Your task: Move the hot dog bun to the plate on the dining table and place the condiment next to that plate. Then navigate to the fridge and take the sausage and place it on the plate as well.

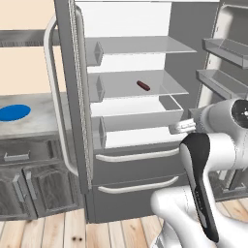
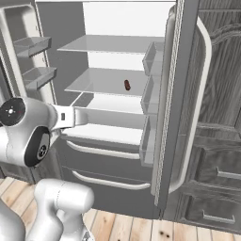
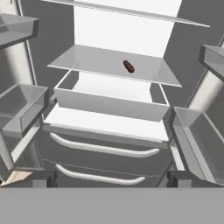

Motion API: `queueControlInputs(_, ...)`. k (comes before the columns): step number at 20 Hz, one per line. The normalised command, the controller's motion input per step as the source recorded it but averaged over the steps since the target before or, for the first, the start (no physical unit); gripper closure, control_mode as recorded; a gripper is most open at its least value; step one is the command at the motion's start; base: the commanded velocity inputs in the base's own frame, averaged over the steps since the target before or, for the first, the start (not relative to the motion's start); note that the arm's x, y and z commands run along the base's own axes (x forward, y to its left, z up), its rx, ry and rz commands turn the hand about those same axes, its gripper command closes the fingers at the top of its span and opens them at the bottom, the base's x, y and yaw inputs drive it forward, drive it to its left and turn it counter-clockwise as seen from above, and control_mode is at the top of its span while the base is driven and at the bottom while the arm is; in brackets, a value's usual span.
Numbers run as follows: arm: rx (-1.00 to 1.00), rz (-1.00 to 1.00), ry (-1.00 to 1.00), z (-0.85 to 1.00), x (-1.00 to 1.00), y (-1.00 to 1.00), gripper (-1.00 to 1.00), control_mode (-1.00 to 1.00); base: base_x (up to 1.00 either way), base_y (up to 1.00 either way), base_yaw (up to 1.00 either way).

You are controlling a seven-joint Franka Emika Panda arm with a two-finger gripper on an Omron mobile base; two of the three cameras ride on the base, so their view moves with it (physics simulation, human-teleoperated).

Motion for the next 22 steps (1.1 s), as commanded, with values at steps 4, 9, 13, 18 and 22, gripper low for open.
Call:
queueControlInputs(4,0.00,0.00,0.00,0.00,0.16,0.00,-1.00,1.00,0.35,0.00,0.00)
queueControlInputs(9,0.00,0.00,0.00,0.00,0.00,0.00,-1.00,1.00,0.80,0.00,0.00)
queueControlInputs(13,0.00,0.00,0.00,0.00,0.00,0.00,-1.00,1.00,0.76,0.00,-0.01)
queueControlInputs(18,0.00,0.00,0.00,0.00,0.00,0.00,-1.00,1.00,0.76,0.00,-0.05)
queueControlInputs(22,0.00,0.00,0.00,0.00,0.00,0.00,-1.00,1.00,0.66,-0.04,-0.09)
